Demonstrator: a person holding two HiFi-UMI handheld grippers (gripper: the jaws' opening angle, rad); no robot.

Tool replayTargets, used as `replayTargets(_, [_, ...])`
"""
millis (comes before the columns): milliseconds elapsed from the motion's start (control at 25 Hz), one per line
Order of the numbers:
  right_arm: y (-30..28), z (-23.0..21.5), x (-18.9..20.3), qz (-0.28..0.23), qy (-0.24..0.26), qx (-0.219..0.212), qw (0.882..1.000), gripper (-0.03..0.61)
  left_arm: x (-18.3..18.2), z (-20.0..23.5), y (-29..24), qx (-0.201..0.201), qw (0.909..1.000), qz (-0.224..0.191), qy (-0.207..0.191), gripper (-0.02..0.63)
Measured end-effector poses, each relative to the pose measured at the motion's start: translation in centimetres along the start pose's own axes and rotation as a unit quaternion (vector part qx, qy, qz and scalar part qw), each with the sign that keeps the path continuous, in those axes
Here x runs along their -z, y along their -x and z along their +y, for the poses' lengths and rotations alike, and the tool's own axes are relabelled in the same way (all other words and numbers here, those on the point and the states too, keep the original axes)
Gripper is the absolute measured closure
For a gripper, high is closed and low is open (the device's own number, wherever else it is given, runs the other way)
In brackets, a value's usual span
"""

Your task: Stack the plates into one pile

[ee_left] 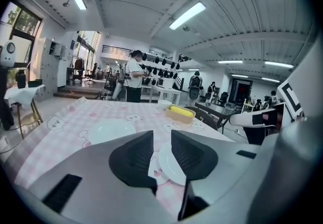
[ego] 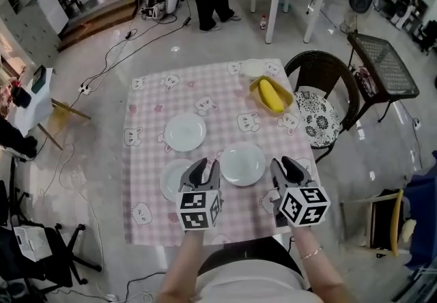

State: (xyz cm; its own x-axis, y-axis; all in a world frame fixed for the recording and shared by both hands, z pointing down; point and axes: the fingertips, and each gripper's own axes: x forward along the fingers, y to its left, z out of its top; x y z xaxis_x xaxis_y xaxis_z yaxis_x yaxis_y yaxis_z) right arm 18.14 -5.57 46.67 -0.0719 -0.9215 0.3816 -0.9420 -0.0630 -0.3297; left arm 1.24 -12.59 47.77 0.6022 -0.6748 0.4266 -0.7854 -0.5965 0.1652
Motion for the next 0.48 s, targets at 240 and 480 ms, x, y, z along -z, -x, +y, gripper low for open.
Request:
replayTargets(240, [-1.4, -0.8, 1.2, 0.029, 0.007, -0.004, 1.0, 0.462, 1.2, 0.3, -2.0, 0.001, 0.9996, 0.028, 0.007, 0.493])
replayTargets(480, [-3.2, -1.7, 1.7, 0.048, 0.005, -0.011, 0.999, 0.46, 2.0, 0.3, -3.9, 0.001, 0.9986, 0.053, 0.009, 0.506])
